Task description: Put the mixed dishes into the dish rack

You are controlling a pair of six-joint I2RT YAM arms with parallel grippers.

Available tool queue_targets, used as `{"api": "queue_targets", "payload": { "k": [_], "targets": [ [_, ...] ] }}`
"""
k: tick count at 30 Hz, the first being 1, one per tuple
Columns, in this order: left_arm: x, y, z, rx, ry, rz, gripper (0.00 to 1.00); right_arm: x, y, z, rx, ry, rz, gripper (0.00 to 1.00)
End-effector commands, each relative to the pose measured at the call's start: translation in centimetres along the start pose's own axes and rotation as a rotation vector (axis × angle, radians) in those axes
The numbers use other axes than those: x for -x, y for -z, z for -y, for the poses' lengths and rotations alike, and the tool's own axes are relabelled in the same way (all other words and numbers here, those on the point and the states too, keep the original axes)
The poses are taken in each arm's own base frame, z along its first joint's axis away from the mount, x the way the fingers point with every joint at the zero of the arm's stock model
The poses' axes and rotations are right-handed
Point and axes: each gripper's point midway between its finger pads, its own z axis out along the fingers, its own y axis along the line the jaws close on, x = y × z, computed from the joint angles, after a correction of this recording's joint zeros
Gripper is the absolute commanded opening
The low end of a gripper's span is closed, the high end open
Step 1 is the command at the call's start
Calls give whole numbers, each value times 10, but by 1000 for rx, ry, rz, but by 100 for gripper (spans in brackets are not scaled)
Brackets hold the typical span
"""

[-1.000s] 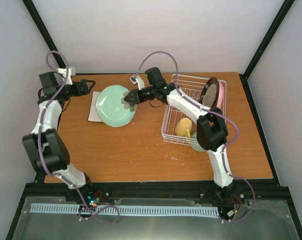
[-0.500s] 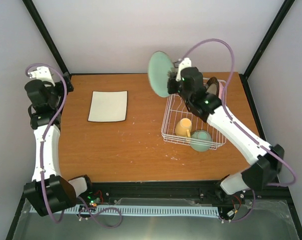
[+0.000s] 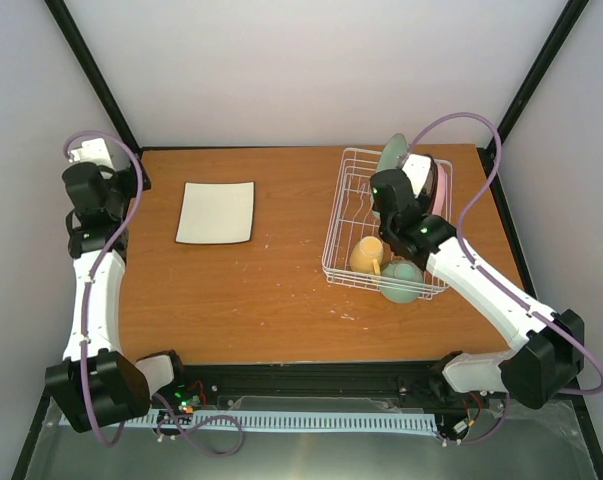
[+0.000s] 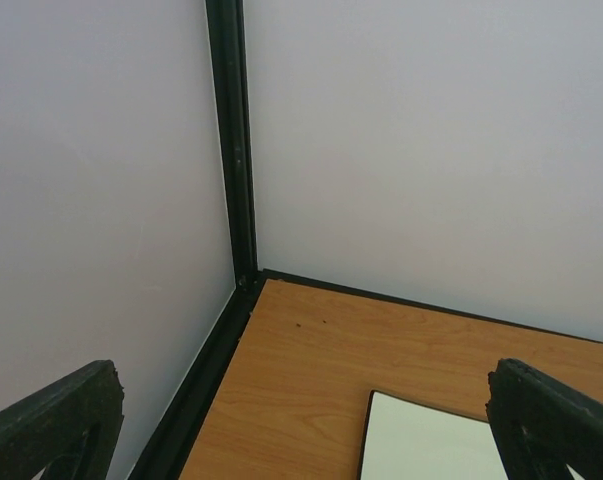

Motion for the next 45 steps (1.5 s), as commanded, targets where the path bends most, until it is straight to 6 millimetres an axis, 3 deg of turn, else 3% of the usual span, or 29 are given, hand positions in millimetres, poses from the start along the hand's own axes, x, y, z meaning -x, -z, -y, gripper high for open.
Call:
{"api": "queue_targets", "payload": {
  "k": [1,6,12,24,36,45],
  "targets": [
    [-5,-1,1,3,-4,0,100,45,9,37,-109,-245,150,3],
    [-20,-9,-3,22,4,-30,100,30,-10,52,-152,-252,113,3],
    [-32,-19,-1,14,8,-70,100,11,-32,53,-162,-229,55,3],
    [-40,-23,-1,13,-11,-88,100,-18,-61,35,-130,-180,-24,3],
    [-36,-24,1,1,-21,-76,100,-26,-85,19,-131,-105,-52,3],
    [-44,-27,0,3,-21,-90,100,-58,-115,-2,-119,-69,-151,3]
  ]
}}
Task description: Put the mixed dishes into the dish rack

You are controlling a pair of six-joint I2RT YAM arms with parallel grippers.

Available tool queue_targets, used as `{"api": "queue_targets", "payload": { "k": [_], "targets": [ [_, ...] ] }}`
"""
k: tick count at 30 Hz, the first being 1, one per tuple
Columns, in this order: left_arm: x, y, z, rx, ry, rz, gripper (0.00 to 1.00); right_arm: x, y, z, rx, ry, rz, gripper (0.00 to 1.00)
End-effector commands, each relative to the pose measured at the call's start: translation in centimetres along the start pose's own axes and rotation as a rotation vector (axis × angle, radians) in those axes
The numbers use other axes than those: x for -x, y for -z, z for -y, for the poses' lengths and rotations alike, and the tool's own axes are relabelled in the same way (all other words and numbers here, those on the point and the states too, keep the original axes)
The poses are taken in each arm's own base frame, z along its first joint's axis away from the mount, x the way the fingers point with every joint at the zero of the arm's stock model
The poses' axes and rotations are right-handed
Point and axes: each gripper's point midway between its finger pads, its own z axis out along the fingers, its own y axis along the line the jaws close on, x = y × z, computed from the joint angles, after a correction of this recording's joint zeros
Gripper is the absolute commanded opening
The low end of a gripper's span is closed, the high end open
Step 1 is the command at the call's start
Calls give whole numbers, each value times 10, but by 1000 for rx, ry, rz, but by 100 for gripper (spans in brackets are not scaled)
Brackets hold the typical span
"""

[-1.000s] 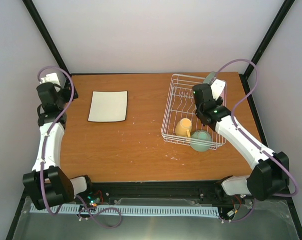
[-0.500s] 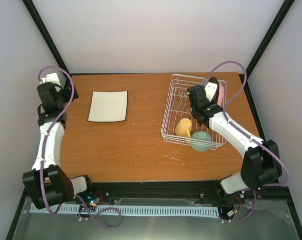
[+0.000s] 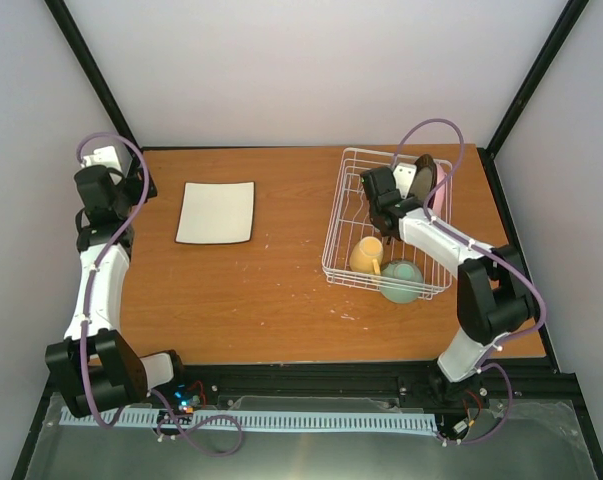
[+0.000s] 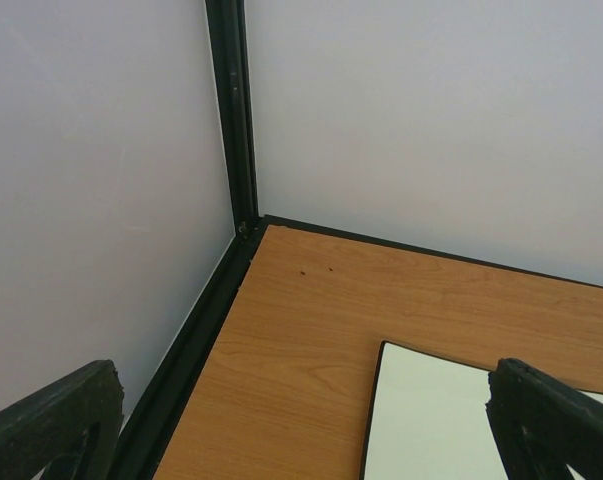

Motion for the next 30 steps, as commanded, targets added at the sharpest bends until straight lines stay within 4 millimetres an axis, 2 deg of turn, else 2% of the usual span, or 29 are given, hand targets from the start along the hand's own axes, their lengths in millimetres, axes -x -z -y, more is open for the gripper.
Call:
{"api": "queue_targets", "payload": {
  "k": [1,3,6,9,11,17,24,27,30],
  "targets": [
    [1,-3,2,-5,-15,7,100,35,4,-11,42,-113,84,4],
    [-4,-7,3,-10,-4,-18,100,31,1,-12,31,-107,74,15],
    [-17,-18,7,-31,19,-76,100,29,0,-10,14,-102,63,41],
    [-28,-29,13,-67,41,-121,100,30,3,-6,7,-104,70,55],
    [-44,-35,19,-107,56,-188,100,33,6,-3,1,-108,80,61],
    [-73,-52,27,-266,181,-299,100,57,31,14,3,-143,151,67],
    [-106,-72,21,-465,326,-427,99,104,93,58,8,-226,331,74],
    [-120,-83,21,-532,364,-485,88,123,123,76,34,-257,422,76],
    [-138,-97,19,-551,386,-542,76,134,142,86,58,-270,471,77]
  ]
}}
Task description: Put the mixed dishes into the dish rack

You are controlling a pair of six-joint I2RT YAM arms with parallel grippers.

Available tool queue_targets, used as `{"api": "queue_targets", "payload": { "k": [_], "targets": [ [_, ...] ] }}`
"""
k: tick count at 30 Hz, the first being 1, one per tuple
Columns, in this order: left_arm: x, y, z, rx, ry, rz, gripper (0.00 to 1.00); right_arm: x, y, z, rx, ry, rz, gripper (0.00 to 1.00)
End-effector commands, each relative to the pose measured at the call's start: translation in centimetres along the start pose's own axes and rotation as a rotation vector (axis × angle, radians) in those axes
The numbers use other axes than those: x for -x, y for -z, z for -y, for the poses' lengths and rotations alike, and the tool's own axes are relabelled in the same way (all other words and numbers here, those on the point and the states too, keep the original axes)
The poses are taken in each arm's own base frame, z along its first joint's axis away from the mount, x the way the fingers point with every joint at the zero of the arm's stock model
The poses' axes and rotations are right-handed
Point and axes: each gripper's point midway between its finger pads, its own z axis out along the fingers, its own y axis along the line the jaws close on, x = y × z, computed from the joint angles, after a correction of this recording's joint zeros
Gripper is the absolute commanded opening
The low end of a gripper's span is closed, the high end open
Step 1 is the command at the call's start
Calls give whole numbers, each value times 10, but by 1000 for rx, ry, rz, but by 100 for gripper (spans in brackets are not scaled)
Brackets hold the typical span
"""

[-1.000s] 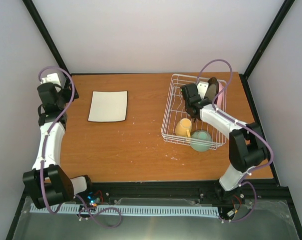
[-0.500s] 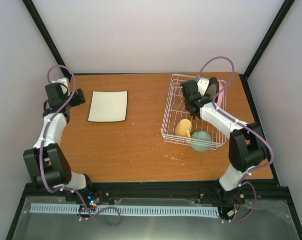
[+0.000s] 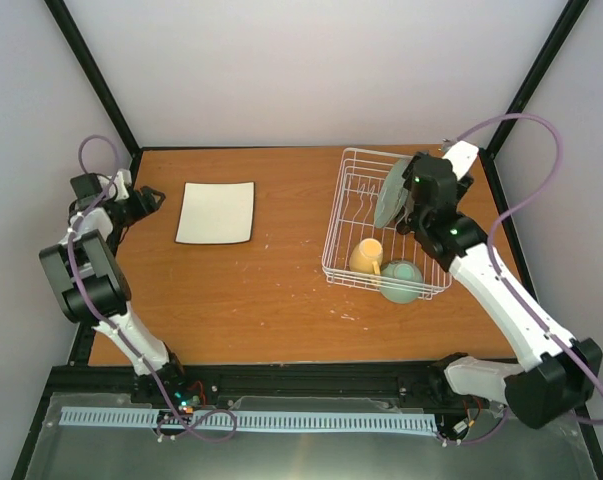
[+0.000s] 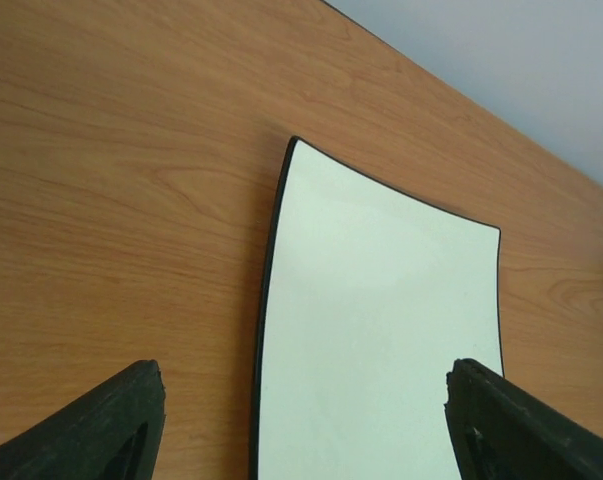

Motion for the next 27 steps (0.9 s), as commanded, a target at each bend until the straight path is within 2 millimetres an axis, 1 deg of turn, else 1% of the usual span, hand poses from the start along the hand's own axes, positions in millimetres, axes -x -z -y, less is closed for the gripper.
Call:
{"api": "queue_targets", "payload": {
  "k": [1,5,9,11,13,17,19,21,23,27],
  "targets": [
    [-4,-18,5,-136,25,-82,75,26,15,10,6,-1,86,77],
    [-15,-37,3,-226,63,-134,73,24,16,9,21,10,80,78],
    [-25,-55,-10,-241,93,-166,73,17,13,2,52,12,59,78],
    [-24,-61,-15,-236,91,-165,74,16,13,-2,72,8,58,78],
    [-22,-67,-18,-238,93,-165,77,15,12,-5,85,4,58,78],
    [-17,-77,-20,-279,104,-162,77,16,10,-11,107,4,57,78],
    [-15,-82,-20,-310,115,-161,73,16,9,-13,111,9,58,78],
    [-14,-87,-20,-330,127,-167,65,17,8,-14,109,14,59,78],
    [-17,-93,-20,-352,141,-182,61,19,9,-14,111,14,66,78],
    [-23,-106,-19,-357,135,-204,60,22,9,-17,123,11,74,78]
  ]
}}
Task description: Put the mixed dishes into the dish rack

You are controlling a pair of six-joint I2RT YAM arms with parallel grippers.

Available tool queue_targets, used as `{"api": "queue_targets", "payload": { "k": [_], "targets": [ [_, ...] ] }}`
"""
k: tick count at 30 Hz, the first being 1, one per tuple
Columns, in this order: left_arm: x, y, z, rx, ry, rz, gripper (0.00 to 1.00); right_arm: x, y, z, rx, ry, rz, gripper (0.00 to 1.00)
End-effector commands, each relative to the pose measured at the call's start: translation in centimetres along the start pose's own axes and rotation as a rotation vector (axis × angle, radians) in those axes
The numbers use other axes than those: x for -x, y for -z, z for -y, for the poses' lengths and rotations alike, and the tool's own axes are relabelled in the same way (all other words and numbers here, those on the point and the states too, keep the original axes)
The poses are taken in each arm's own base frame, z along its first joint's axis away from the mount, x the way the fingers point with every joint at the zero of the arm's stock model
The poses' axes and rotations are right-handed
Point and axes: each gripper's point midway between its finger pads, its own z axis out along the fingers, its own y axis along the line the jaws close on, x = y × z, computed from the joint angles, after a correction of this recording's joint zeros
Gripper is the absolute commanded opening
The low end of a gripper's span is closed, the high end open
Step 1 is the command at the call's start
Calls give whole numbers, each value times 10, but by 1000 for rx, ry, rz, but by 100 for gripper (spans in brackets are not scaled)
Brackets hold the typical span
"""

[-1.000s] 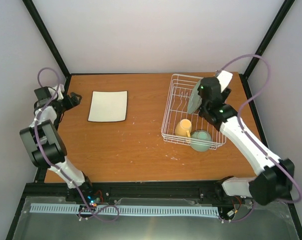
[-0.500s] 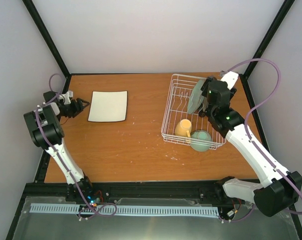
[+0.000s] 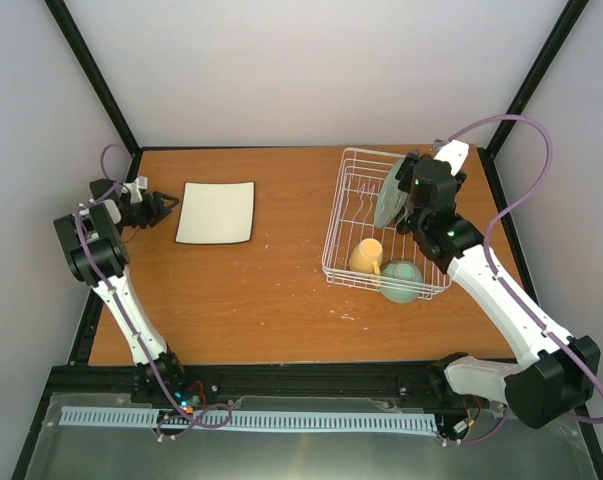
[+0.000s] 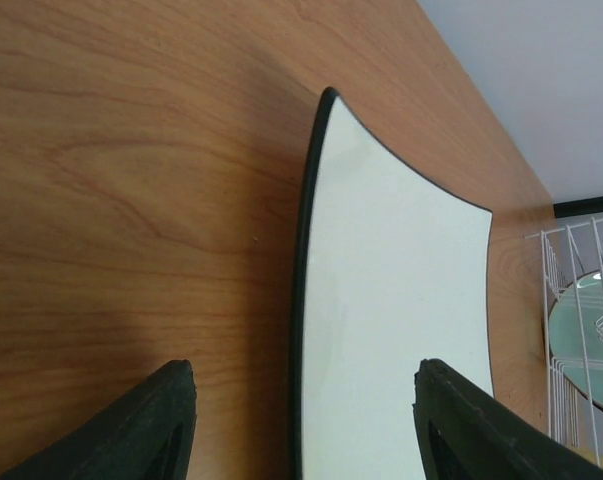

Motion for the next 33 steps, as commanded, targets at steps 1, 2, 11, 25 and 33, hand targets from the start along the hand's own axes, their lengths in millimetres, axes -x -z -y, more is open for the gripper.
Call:
{"api": "queue_targets", "payload": {
  "k": [1,2,11,25,33],
  "targets": [
    [4,-14,4,-41,-22,-14,63,13,0,-5,18,-17,36,78],
    [3,-18,2,-37,-25,-18,66,13,-1,-6,21,-18,36,77],
    [-11,-60,12,-97,-60,-87,69,12,-3,-11,40,-13,28,77],
    [-23,-85,13,-148,-57,-148,21,9,-3,-12,42,-5,19,77],
    [-27,-81,25,-206,-55,-160,1,2,-6,-18,69,-6,-4,76]
  ]
}}
